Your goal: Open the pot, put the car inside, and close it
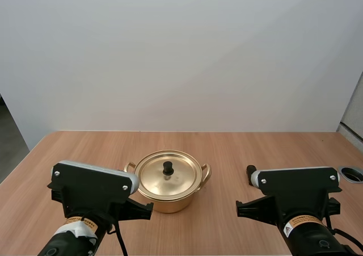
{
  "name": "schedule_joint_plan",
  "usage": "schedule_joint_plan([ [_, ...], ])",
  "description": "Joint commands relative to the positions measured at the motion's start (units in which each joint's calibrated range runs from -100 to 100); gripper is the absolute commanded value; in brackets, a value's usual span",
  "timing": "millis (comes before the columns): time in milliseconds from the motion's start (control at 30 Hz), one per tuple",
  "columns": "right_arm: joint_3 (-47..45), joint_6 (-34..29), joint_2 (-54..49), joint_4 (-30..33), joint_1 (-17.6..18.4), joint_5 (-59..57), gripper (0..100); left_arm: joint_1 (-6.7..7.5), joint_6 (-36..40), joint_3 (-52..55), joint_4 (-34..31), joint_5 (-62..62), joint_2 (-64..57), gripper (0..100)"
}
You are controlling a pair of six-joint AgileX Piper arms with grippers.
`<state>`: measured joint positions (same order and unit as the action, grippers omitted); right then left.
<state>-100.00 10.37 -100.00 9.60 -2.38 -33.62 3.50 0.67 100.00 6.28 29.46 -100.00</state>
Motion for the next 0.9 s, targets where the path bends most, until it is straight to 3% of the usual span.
schedule_joint_plan([
  [0,0.0,-0.03,0.0,-0.06,0.0,-0.02,0,-0.03,0.0,0.0,0.09,-0.05,0.0,0],
  [500,0.0,-0.03,0.0,-0.49,0.0,3.41,0,-0.03,-0.41,0.0,-1.09,-0.44,0.0,0],
  [667,3.75,-0.03,0.0,1.7,0.0,4.76,0,-0.03,-3.63,-1.01,-4.13,-12.68,0.0,0],
  [867,17.38,-0.03,6.82,1.48,0.0,-5.82,0,-0.03,-3.41,-12.1,-4.13,7.51,4.37,0],
])
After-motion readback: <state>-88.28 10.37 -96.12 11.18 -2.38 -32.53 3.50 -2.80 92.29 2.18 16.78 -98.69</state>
